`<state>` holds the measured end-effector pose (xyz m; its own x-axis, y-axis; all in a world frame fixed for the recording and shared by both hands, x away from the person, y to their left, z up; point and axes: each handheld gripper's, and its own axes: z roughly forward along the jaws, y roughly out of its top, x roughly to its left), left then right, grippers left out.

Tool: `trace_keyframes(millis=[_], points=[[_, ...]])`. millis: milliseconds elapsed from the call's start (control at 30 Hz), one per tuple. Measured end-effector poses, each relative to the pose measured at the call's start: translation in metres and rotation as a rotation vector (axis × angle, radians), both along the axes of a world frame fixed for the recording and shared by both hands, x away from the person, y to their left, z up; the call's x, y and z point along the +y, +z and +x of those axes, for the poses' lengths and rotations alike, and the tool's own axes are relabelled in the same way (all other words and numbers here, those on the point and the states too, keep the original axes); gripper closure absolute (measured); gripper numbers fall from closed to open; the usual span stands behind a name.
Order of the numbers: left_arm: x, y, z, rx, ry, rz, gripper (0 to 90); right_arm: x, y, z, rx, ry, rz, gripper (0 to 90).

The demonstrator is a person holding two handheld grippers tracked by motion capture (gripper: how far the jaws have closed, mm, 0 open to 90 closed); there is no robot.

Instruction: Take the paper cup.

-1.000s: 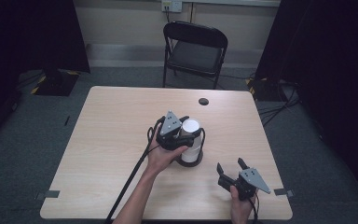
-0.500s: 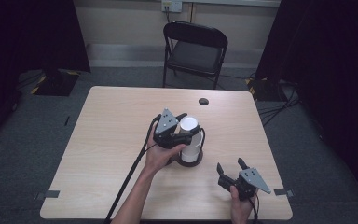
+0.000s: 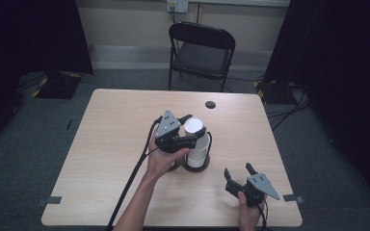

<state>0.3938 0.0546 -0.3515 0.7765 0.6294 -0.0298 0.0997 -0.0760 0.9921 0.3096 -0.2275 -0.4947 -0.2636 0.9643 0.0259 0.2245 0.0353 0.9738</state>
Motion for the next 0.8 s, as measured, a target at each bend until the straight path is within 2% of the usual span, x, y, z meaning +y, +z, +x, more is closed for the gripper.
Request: trace_keyframes(millis=[100,200,333,700,800], points=[[0.002,0.005,-0.003,-0.020,0.003,0.022,35.0,0.000,0.000,0.000,0.000,-0.001,0.002,15.6],[0.006,0.005,-0.005,-0.008,0.006,0.013,35.0,0.000,0.000,0.000,-0.005,-0.001,0.001,15.6],[0.010,0.006,-0.010,-0.019,0.004,0.004,35.0,0.000,0.000,0.000,-0.001,0.000,-0.001,15.6],[0.017,0.003,-0.023,-0.003,-0.013,-0.022,35.0,0.001,0.000,0.001,0.004,-0.002,-0.009,15.3],[0.018,0.002,-0.030,-0.015,-0.015,-0.012,35.1,0.002,0.000,0.002,0.020,0.002,-0.024,18.0]])
